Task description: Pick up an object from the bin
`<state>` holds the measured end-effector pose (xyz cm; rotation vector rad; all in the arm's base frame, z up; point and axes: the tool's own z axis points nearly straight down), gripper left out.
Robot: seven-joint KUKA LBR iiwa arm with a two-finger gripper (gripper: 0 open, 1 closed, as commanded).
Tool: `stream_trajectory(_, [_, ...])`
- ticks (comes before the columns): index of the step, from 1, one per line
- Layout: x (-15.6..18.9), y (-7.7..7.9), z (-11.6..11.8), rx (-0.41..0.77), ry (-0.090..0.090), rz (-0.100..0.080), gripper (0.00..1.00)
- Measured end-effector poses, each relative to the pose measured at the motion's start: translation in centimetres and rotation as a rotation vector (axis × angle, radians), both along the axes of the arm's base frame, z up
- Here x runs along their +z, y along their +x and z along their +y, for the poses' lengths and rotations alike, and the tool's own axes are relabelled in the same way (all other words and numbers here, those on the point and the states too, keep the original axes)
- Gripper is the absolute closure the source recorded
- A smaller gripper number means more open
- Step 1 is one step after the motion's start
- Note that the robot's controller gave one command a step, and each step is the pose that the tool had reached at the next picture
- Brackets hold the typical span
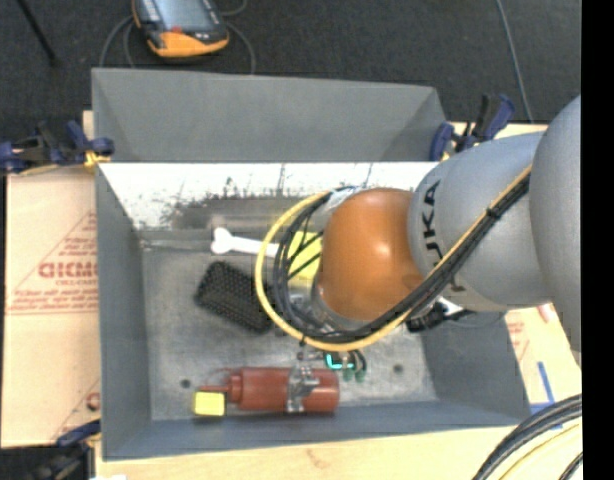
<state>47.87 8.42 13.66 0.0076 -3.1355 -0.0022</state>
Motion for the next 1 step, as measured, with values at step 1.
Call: stream_trajectory(1, [0.36,0.21,-0.01,-0.004,0.001,-0.008,0.0])
